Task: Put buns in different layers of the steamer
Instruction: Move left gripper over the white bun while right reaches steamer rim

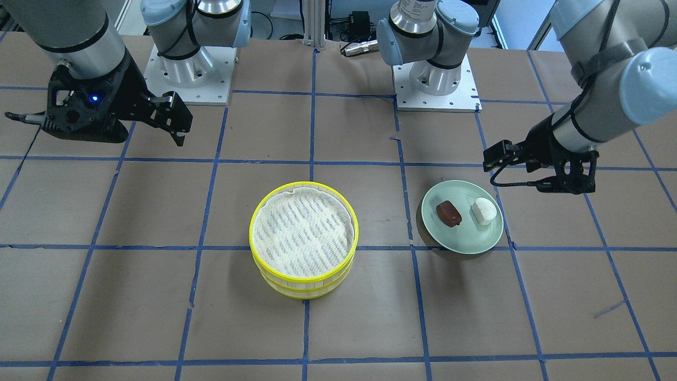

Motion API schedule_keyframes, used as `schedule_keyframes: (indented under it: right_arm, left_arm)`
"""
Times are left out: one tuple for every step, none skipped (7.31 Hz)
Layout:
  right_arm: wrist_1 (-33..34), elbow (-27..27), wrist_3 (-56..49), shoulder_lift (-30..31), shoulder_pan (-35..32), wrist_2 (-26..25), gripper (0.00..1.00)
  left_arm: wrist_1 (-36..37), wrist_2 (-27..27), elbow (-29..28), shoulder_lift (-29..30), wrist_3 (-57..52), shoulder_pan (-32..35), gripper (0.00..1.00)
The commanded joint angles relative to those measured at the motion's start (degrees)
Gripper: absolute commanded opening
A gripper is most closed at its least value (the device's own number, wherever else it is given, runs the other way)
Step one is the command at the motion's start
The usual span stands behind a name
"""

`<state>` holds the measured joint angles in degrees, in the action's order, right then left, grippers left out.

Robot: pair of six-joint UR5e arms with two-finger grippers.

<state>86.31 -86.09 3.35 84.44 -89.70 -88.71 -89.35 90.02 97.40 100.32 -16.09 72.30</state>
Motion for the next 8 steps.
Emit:
schedule_keyframes:
  right_arm:
    - [9.4, -2.5, 1.7, -4.8, -0.4, 0.0, 0.99]
    - [12.4, -3.0, 3.6, -7.5, -2.1, 0.0, 0.99]
    - [17.4, -3.0, 9.2, -9.2, -6.4, -0.4, 0.99]
    - [20.7, -3.0, 10.1, -11.6, -7.8, -1.6, 0.99]
    - [20.9, -3.0, 13.5, -12.5, -9.0, -1.8, 0.99]
    - [22.0, -3.1, 15.2, -13.4, -10.4, -1.7, 0.99]
    - [23.3, -3.1, 16.4, -14.4, -12.0, -1.8, 1.0]
    - [23.8, -3.6, 18.7, -15.0, -12.8, -1.8, 1.0]
  left_arm:
    - [2.7, 0.4, 1.5, 4.0, -0.7, -0.1, 1.0]
    - [9.2, 0.5, 5.7, 4.1, -0.9, -0.1, 1.0]
    - [17.4, 1.2, 10.7, 4.1, -1.0, -0.1, 1.0]
    - [19.6, 1.2, 12.4, 4.1, -1.1, -0.1, 1.0]
    - [19.7, 2.7, 13.2, 4.6, -1.0, -0.1, 1.0]
    - [19.7, 6.3, 13.7, 5.9, -0.9, -0.1, 1.0]
    - [19.7, 6.9, 13.7, 6.1, -1.0, -0.2, 1.0]
    - [19.7, 6.9, 13.7, 6.1, -1.1, -0.2, 0.99]
